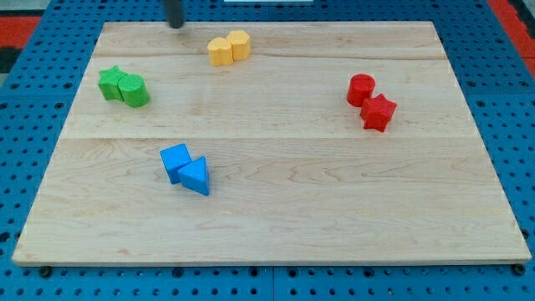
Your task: Move yellow heart towards center left
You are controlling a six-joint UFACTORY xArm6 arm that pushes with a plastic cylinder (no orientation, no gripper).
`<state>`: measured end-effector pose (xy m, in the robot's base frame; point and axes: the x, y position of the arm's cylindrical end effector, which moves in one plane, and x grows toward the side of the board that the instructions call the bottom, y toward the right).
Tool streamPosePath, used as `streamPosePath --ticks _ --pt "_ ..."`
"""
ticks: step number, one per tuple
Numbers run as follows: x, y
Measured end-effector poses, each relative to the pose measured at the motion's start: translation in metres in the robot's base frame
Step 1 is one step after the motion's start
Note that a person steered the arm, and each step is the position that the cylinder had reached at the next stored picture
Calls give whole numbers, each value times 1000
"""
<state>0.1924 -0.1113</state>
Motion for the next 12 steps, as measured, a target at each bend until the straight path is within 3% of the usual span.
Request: streamPosePath --ticks 3,5,10,11,12 --pt "62 104" --pt "28 25" --pt "141 50" --pt "146 -21" --pt "154 -40"
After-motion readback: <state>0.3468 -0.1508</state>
